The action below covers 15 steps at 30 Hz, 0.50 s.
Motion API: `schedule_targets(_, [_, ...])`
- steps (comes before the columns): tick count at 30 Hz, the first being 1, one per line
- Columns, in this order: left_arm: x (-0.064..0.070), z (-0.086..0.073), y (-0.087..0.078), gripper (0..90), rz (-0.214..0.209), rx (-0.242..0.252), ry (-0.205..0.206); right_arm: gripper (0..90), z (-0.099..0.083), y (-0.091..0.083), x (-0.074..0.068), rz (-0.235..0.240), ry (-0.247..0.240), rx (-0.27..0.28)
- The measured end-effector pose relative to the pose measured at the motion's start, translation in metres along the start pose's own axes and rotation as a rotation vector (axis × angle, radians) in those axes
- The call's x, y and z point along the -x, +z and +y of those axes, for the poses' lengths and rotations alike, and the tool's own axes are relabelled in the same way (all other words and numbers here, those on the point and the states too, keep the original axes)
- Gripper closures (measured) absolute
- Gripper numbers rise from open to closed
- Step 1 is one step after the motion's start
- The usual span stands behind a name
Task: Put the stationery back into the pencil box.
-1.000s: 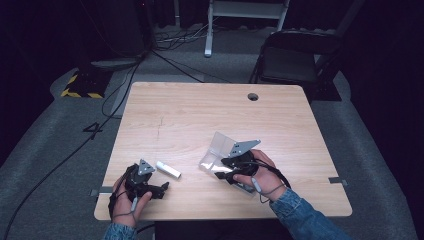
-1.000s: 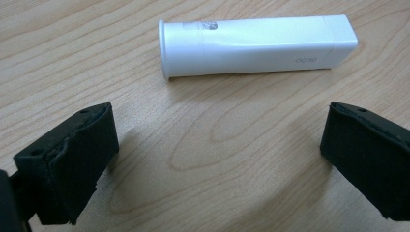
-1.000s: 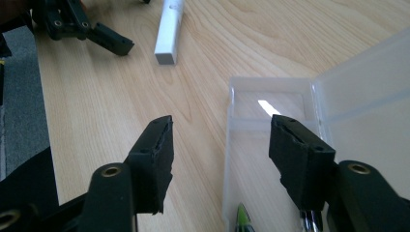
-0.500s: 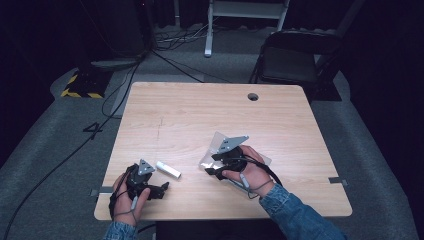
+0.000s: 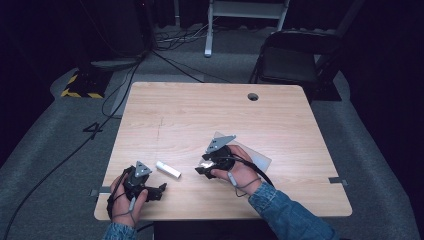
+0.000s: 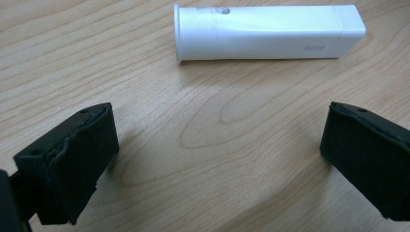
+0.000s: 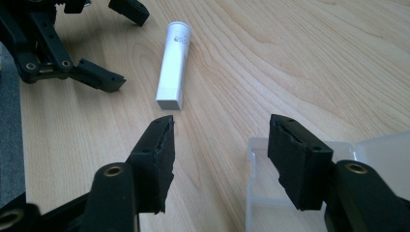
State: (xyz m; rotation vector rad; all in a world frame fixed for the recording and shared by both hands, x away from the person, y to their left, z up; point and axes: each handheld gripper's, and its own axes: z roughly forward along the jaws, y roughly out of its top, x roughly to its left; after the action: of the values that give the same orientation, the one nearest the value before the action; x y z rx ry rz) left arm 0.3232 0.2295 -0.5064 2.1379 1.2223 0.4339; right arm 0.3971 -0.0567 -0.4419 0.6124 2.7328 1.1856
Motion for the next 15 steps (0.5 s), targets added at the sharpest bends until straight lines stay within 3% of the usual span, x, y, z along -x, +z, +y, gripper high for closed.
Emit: schedule_targets(15, [0.0, 0.0, 0.0, 0.2, 0.003, 0.001, -0.005, 48.0, 0.007, 0.036, -0.017, 0.029, -0.012, -0.03])
